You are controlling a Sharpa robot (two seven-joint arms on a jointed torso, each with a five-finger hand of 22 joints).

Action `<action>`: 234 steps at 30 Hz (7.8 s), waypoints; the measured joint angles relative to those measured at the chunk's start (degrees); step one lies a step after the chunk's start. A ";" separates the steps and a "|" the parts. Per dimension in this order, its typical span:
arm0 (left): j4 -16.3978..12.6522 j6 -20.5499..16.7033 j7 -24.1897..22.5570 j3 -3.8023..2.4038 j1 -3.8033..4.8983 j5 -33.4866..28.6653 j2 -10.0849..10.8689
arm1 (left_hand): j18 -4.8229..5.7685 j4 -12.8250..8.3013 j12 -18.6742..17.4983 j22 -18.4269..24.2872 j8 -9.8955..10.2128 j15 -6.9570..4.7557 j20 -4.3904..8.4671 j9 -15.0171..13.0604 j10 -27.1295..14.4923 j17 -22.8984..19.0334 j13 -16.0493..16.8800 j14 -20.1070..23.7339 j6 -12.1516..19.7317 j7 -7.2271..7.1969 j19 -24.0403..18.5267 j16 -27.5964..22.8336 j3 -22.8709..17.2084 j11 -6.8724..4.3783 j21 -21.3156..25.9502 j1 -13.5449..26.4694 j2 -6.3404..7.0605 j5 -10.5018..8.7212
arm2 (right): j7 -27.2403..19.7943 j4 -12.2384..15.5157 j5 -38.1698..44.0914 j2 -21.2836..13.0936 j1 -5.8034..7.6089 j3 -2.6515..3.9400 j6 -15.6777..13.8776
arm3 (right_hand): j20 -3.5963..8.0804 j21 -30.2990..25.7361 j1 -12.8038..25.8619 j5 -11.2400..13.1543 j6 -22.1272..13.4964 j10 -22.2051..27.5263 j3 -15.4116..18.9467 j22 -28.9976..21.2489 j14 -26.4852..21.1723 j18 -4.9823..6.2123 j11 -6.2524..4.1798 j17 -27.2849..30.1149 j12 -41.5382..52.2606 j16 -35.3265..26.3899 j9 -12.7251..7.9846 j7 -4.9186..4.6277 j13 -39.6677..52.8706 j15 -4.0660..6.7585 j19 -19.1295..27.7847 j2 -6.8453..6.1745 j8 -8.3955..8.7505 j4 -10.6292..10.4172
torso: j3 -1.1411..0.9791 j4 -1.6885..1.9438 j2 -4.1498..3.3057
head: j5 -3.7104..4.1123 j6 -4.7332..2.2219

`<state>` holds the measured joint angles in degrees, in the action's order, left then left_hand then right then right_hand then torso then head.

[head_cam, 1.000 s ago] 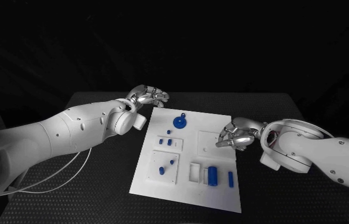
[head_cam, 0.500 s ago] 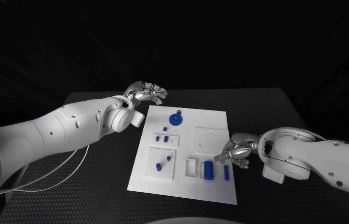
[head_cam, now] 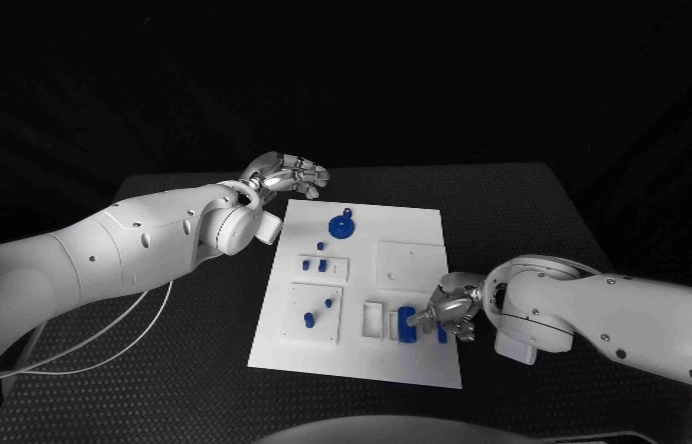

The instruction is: Assemble the parts on the task board

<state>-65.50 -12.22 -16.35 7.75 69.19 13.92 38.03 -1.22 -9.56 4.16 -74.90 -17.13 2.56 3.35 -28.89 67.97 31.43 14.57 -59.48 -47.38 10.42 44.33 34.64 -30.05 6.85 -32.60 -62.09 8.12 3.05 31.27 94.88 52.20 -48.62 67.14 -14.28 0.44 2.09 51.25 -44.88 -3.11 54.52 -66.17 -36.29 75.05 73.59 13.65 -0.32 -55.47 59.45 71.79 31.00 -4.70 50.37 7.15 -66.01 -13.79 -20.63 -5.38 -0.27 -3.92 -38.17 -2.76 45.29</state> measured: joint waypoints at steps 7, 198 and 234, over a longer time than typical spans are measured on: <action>-0.23 0.08 0.00 0.01 0.00 -0.01 0.03 | 0.00 0.00 0.00 -0.04 0.00 0.00 0.00 0.00 0.00 0.00 0.00 0.00 0.00 0.00 0.00 0.00 0.00 0.00 0.00 0.21 -0.21 0.00 | 0.60 -1.44 0.27 1.66 -0.80 0.06 -0.49 | 0.00 0.22 0.00 0.00 0.00 0.06 0.16 0.00 -0.01 0.00 -0.06 -0.12 0.00 0.00 0.07 0.00 0.14 -0.01 0.00 0.00 0.00 -0.16 | 0.01 -0.01 -0.01 | -0.30 0.09; -1.02 0.61 1.12 0.02 0.19 0.00 1.00 | -0.06 0.70 0.00 -0.02 -0.35 0.00 -0.20 0.21 -0.20 0.82 0.03 0.00 0.31 0.11 -0.20 -0.66 -0.18 0.20 0.44 0.43 0.02 0.00 | 2.42 -8.59 -8.47 12.62 -0.57 0.25 -2.22 | -0.46 2.85 4.63 0.00 3.05 2.08 -6.85 -0.02 0.93 0.40 -0.69 -3.21 -0.32 -1.35 2.65 -0.62 5.05 -0.09 0.81 0.62 2.51 11.93 | -0.06 -0.18 -0.14 | -3.09 1.08; -1.02 0.63 1.19 0.03 0.25 0.00 1.22 | -0.03 1.01 0.00 0.00 -0.57 0.00 -0.20 0.25 -0.20 0.97 0.07 0.00 0.30 0.11 -0.20 -0.89 -0.19 0.20 0.44 0.66 0.25 0.00 | -0.86 -6.35 -4.22 11.06 -1.07 0.12 -1.39 | -0.24 2.84 3.60 -0.01 2.35 2.90 3.75 -0.04 0.58 0.49 -0.51 -3.87 -0.50 -1.97 3.86 -0.50 5.95 -0.06 2.09 -0.46 3.57 16.69 | -0.08 -0.18 -0.15 | -3.13 1.05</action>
<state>-66.52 -11.59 -15.16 7.77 69.44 13.92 39.25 -1.25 -8.55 4.16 -74.90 -17.70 2.56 3.15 -28.64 67.76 32.40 14.64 -59.48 -47.08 10.53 44.13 33.75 -30.23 7.05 -32.16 -61.43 8.37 3.05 30.41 88.54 47.98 -37.56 66.07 -14.16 -0.95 1.85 54.09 -41.28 -3.11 56.87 -63.27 -32.54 75.00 74.17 14.13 -0.83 -59.34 58.95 69.82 34.86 -5.20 56.32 7.09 -63.92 -14.25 -17.06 11.31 -0.36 -4.10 -38.33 -5.89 46.34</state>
